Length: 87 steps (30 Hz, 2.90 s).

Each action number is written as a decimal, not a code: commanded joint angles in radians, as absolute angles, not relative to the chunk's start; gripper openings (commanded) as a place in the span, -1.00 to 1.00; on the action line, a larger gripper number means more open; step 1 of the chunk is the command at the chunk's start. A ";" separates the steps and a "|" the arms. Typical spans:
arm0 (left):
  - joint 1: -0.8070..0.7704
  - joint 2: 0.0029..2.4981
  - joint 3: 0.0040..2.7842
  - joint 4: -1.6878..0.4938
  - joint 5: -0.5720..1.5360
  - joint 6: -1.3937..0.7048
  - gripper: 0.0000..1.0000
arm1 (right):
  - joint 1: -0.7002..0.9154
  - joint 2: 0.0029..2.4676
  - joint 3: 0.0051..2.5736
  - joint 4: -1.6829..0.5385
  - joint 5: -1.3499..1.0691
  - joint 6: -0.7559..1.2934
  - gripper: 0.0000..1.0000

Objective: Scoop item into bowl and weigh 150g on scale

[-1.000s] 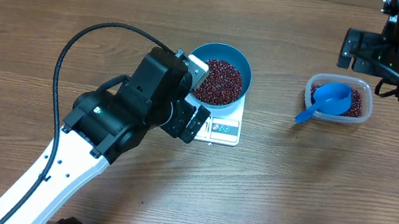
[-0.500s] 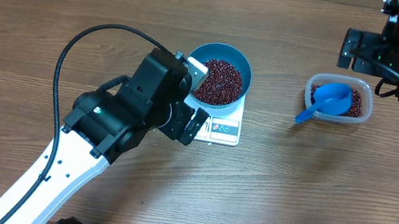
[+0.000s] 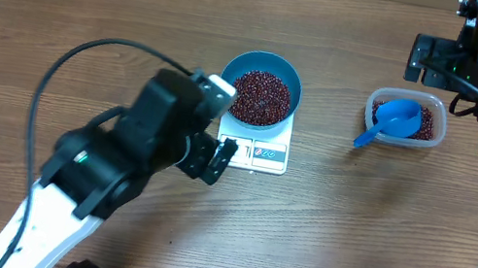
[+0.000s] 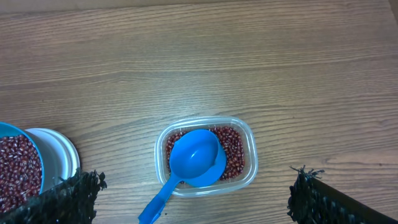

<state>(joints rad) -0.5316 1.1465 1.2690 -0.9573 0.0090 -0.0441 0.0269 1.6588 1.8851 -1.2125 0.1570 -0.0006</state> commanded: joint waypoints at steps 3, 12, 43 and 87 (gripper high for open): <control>-0.421 0.985 1.186 -0.862 0.046 -0.026 0.99 | 0.025 1.652 1.897 -1.206 0.164 -0.012 1.00; -0.161 0.744 0.963 -0.647 0.278 -0.026 0.99 | 0.025 1.652 1.897 -1.206 0.164 -0.012 1.00; 0.066 0.002 0.329 0.016 0.296 -0.029 0.99 | 0.025 1.652 1.897 -1.206 0.164 -0.012 1.00; 0.089 0.003 0.005 0.555 0.308 -0.045 0.99 | 0.025 1.652 1.897 -1.206 0.164 -0.012 1.00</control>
<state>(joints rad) 0.0704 0.0139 0.0086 0.5636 0.2974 -0.0452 0.0265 1.6588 1.8851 -1.2125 0.1574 -0.0013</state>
